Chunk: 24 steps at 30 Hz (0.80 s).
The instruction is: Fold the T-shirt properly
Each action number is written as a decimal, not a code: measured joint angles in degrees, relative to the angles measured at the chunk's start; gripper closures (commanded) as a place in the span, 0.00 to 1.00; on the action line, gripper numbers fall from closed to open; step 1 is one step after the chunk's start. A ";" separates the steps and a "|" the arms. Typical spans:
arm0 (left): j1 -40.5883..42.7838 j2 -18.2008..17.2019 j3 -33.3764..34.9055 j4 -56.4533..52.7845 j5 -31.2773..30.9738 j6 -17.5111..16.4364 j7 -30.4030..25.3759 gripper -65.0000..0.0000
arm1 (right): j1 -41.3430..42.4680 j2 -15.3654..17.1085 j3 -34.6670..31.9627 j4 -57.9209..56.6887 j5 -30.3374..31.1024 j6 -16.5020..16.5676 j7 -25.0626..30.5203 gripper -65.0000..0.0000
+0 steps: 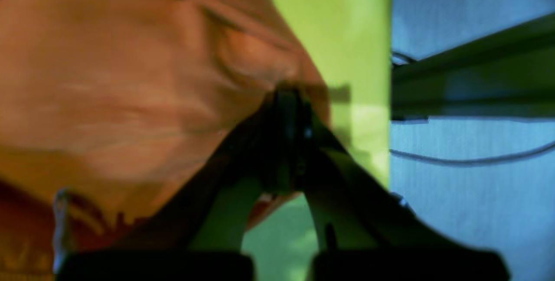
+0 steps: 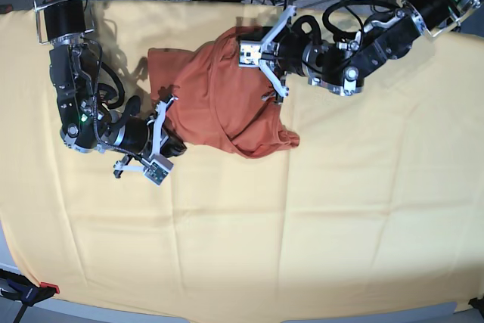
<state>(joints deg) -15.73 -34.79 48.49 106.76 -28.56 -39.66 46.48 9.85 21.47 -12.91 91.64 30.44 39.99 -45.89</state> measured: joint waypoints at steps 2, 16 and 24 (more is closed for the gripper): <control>-0.17 0.02 0.85 0.15 2.25 -0.04 -0.63 1.00 | -0.13 0.94 -0.20 -1.40 0.09 0.07 0.00 1.00; -0.68 0.35 1.01 -3.19 8.20 -1.05 -6.03 1.00 | -2.67 3.67 -0.17 -3.56 4.13 -0.07 -1.20 1.00; -5.77 0.83 1.16 -12.74 6.01 -1.57 -13.09 1.00 | -9.11 4.66 -0.13 3.89 3.67 -0.52 -2.19 1.00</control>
<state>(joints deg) -21.50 -33.95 49.65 94.02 -22.55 -41.23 33.39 0.73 26.13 -13.04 95.53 34.11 39.46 -48.07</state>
